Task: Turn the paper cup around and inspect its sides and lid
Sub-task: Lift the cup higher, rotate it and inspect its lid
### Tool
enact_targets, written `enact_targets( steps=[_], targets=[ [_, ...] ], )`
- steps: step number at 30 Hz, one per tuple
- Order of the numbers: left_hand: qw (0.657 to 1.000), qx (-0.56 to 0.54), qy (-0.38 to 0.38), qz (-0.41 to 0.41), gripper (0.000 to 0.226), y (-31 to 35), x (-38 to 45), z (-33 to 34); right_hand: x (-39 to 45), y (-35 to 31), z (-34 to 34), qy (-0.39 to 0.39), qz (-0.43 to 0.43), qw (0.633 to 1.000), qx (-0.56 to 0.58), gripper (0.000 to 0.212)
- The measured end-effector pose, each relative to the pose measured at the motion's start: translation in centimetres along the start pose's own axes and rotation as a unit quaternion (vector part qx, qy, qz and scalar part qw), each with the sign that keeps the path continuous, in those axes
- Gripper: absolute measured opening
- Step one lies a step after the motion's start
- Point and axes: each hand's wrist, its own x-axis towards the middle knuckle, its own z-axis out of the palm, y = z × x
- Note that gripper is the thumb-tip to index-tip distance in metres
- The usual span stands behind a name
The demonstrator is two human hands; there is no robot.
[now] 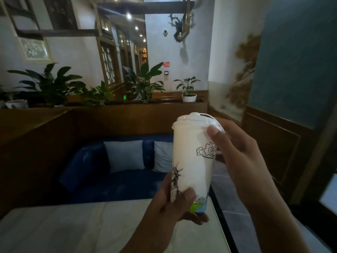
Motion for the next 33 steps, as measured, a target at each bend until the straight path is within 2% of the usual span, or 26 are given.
enact_targets(
  steps=[6,11,15,21,26,30,33],
  targets=[
    [1.0,-0.007,0.012,0.003,0.092,0.2,-0.8,0.1,-0.4,-0.4,-0.1,-0.001,0.014,1.0,0.018,0.054],
    [0.999,0.023,0.014,0.026,0.085,0.8,-1.3,0.2,-0.5,-0.5,-0.4,-0.011,0.036,0.999,0.039,0.049],
    [0.999,0.026,0.023,0.029,0.068,1.0,-1.7,0.2,-0.7,-0.7,-0.3,-0.011,0.04,0.998,0.052,0.049],
    [0.998,0.046,0.036,0.036,0.092,0.9,-2.3,0.4,-1.2,-1.0,-0.6,-0.013,0.057,0.997,0.051,0.057],
    [0.994,0.066,0.076,0.048,0.101,0.1,-2.1,0.8,-1.5,-0.5,-0.6,-0.012,0.07,0.996,0.058,0.045],
    [0.985,0.102,0.126,0.059,0.113,-0.7,-1.9,0.8,-1.4,0.0,-0.4,-0.001,0.079,0.996,0.034,0.028],
    [0.978,0.125,0.147,0.073,0.105,-1.1,-1.9,0.7,-1.5,0.1,-0.2,0.013,0.079,0.997,0.019,0.03]
  ],
)
